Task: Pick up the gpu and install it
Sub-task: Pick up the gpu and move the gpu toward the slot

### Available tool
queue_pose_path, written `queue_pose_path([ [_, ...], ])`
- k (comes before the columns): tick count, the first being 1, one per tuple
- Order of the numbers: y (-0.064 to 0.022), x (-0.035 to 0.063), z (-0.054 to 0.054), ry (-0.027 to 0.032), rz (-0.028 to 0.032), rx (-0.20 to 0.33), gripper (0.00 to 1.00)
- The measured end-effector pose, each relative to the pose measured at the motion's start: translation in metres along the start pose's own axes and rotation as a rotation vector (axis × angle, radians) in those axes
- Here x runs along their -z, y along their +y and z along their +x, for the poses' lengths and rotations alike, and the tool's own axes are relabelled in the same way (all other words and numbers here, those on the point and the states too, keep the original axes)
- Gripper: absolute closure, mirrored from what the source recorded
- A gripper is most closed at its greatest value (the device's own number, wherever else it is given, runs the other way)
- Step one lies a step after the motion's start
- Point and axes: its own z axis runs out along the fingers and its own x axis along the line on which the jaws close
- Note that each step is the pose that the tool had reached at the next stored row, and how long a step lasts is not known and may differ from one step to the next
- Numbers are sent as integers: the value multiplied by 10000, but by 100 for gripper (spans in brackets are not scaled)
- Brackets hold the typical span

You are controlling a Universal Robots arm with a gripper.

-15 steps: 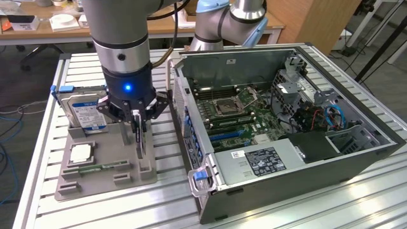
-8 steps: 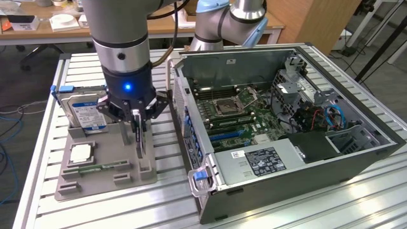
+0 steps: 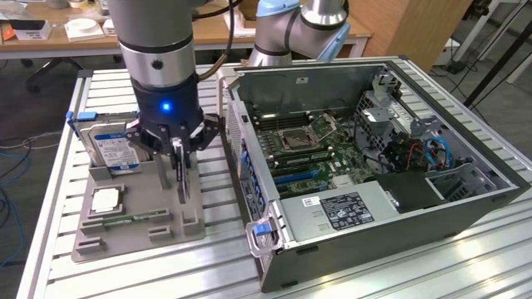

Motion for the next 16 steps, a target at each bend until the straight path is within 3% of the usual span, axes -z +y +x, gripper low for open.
queue_pose_path([
  [10, 10, 216, -18, 114, 22, 2, 74],
  [16, 13, 271, -23, 150, 30, 107, 74],
])
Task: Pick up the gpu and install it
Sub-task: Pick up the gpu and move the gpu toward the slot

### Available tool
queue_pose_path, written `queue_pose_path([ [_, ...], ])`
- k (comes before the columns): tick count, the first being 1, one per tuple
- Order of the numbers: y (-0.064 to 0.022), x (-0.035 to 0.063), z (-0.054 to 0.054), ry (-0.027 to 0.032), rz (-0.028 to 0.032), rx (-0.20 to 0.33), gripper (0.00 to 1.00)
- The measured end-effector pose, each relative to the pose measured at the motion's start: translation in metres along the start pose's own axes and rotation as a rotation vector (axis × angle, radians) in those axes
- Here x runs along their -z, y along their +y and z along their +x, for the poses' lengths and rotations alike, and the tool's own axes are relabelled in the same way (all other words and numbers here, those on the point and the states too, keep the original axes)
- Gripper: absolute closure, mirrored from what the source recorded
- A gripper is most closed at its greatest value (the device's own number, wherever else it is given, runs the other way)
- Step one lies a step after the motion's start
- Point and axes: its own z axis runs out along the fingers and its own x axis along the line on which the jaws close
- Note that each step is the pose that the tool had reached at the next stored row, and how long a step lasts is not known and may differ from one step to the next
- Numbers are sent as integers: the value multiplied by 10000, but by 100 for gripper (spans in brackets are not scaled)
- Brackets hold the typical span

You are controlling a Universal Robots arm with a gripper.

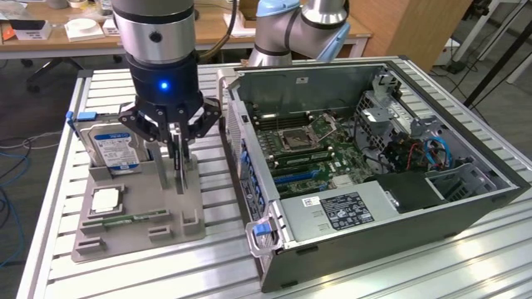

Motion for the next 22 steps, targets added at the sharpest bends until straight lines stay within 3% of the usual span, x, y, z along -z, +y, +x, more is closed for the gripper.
queue_pose_path([
  [14, 0, 4, 0, 7, 7, 132, 74],
  [22, 4, 106, 1, 8, 9, 132, 74],
])
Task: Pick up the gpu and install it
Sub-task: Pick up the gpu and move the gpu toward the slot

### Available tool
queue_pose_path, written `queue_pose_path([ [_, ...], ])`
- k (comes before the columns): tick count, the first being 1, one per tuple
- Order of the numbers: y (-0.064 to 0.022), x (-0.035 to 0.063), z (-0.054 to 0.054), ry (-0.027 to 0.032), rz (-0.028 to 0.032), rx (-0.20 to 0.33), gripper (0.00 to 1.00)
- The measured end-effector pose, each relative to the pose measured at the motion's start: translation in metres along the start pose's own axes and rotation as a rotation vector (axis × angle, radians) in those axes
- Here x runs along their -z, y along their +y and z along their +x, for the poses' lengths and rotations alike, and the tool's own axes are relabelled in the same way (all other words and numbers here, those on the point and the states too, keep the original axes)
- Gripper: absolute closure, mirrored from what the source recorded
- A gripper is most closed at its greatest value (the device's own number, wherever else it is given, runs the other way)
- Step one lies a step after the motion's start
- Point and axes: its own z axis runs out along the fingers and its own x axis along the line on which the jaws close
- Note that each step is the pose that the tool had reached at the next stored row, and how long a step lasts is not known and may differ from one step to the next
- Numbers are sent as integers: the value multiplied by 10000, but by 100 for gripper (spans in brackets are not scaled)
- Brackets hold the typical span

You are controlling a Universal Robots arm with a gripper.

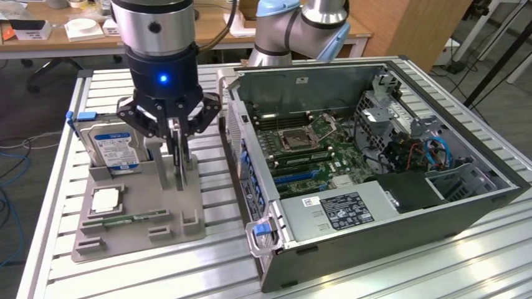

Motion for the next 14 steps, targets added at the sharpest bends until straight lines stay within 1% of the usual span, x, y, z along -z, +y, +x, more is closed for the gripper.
queue_pose_path([
  [14, 9, 251, 2, 0, -1, 0, 74],
])
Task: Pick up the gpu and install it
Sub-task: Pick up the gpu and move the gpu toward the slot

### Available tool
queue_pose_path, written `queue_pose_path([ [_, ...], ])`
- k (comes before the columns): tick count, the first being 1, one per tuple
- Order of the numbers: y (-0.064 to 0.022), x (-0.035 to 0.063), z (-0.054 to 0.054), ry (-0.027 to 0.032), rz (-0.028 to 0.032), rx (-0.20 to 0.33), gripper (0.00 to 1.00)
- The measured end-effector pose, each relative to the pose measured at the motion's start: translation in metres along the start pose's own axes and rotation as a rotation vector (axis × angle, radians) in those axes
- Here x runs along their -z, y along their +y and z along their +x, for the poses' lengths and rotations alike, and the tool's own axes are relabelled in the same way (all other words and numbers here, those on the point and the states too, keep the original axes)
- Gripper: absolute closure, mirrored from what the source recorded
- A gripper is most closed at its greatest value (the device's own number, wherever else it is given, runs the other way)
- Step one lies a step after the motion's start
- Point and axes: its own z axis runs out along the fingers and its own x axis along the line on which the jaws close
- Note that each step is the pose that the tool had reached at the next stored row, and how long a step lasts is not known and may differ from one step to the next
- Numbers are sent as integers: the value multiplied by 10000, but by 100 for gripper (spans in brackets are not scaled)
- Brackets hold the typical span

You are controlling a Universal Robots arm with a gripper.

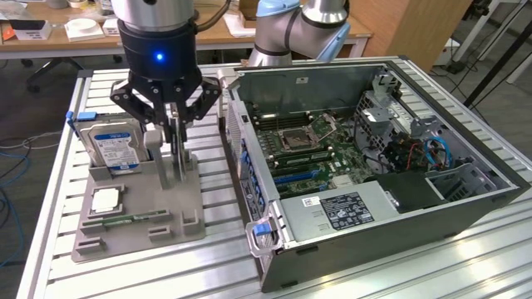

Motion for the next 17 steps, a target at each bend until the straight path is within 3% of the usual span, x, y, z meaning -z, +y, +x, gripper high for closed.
queue_pose_path([
  [17, 10, 277, 2, -1, -1, 0, 74],
])
